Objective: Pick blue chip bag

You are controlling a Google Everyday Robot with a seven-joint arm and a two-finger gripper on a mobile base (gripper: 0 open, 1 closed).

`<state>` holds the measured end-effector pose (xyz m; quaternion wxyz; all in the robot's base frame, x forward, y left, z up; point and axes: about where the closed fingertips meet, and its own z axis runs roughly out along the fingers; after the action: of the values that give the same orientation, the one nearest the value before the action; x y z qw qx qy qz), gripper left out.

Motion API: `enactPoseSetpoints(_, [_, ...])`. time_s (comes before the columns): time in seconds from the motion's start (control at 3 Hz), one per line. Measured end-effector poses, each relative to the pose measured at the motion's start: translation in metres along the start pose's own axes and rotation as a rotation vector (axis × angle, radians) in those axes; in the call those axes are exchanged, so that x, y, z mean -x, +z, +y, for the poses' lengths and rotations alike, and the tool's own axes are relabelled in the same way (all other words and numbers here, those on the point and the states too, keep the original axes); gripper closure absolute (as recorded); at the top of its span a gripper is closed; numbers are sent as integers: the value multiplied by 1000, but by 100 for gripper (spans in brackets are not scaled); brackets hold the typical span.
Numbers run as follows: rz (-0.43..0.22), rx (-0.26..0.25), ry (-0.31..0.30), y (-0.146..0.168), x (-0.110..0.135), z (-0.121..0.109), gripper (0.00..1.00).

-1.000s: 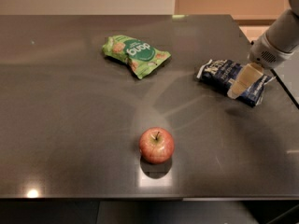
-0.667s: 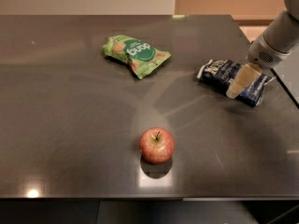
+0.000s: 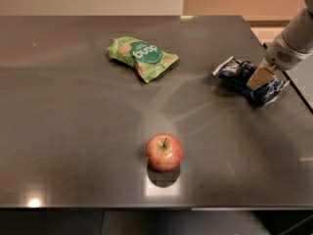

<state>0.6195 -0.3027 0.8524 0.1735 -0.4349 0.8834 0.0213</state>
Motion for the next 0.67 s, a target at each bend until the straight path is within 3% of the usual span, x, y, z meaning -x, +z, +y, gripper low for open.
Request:
enactPoseSetpoints(0.33, [-17,15,-8,-12,3,6,100])
enactPoseSetpoints(0.67, [-107,80,-53,-75,27,36,100])
